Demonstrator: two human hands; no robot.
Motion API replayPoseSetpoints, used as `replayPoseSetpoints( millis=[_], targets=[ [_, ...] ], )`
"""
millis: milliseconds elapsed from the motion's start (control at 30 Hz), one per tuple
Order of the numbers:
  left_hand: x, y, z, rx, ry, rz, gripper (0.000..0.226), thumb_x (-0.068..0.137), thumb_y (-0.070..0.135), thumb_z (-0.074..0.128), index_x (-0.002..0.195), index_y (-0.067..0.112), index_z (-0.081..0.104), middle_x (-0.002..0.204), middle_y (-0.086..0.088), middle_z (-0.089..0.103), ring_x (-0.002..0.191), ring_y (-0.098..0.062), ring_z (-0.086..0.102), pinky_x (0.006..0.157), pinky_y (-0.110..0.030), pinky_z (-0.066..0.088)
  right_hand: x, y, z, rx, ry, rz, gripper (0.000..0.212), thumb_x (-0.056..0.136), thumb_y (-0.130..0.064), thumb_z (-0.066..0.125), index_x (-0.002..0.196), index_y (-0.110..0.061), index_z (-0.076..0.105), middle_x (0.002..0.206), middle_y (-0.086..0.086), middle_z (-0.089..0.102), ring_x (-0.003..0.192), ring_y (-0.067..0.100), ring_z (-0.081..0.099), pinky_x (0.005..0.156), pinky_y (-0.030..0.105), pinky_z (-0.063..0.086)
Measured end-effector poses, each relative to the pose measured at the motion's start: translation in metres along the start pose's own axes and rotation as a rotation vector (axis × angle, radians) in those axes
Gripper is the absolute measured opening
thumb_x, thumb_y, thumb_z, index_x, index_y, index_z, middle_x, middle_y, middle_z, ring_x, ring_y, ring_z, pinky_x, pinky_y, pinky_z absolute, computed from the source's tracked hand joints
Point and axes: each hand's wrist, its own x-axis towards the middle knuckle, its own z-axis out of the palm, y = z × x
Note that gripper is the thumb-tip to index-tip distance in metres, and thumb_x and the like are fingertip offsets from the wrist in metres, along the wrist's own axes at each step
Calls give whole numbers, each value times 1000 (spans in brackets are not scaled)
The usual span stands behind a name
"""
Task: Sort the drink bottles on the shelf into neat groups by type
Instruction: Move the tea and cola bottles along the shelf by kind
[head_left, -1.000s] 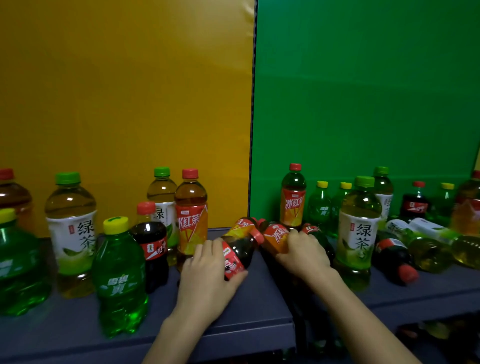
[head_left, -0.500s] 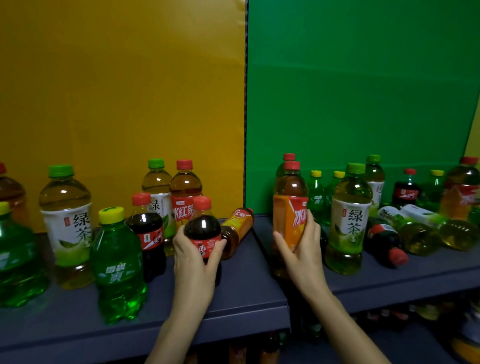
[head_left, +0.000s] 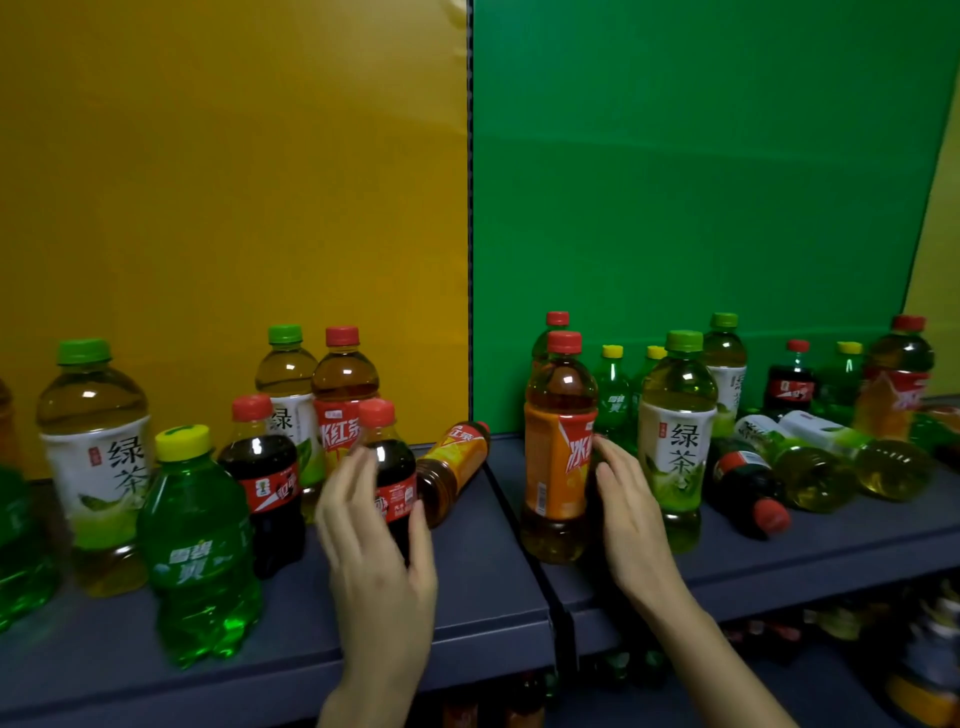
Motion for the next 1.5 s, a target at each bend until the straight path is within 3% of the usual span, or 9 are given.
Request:
replayPoseSetpoints(
  millis=[100,200,367,567,733,900,1100,1367,1500],
  targets=[
    [-1,12,12,-35,-155,113,37,82,-5,57,117,5,50,115,-10,53,110,-15,44,100,-10,26,13,10,-3,-141,-34,-51,42,99,-15,33,141,-10,34,146,2,37,136,12,31,115,31,22],
    [7,14,37,34,-394,77,44,85,-6,53,126,8,47,126,-7,48,120,-20,43,98,-23,36,30,18,-1,-203,-66,-64,43,98,-6,34,140,-8,36,146,7,39,136,18,33,115,37,26],
    [29,8,75,360,-560,35,53,90,4,49,138,3,30,144,-14,33,134,-27,29,110,-32,27,51,16,3,-270,-108,-73,36,95,-11,43,131,-10,46,133,7,50,124,19,45,104,27,33],
    [48,-6,112,741,-712,-61,45,89,21,52,128,4,38,129,-14,49,120,-28,44,101,-37,33,76,29,7,-505,-121,66,20,93,-14,46,110,-6,54,120,14,56,113,28,53,98,41,43],
    [63,-14,126,919,-799,-121,60,86,28,58,133,0,32,132,-15,49,121,-28,45,98,-38,36,86,29,10,-764,-227,237,45,90,-26,52,127,-3,42,134,20,44,119,33,48,98,42,40],
    [72,-18,125,969,-853,-159,52,90,24,56,131,0,36,129,-13,50,117,-24,51,87,-30,45,94,31,16,-883,-292,432,70,88,-33,52,139,3,19,135,27,41,121,35,48,93,41,45],
    [68,-10,116,931,-851,-128,60,85,33,60,129,0,38,128,-12,49,116,-25,51,86,-31,45,96,29,15,-734,-261,512,81,84,-36,59,140,4,16,136,22,41,124,34,44,98,40,41],
    [59,-6,106,705,-701,-186,49,91,35,50,124,1,40,127,-14,48,118,-26,46,94,-33,37,82,37,14,-398,-17,421,87,86,-36,59,146,-5,4,144,21,33,130,36,38,103,43,37],
    [54,-4,101,498,-572,-258,46,93,35,46,124,2,37,127,-14,46,118,-26,43,97,-34,34,76,45,15,-165,64,378,75,80,-30,68,139,-10,25,132,15,49,121,31,49,98,43,42]
  ],
)
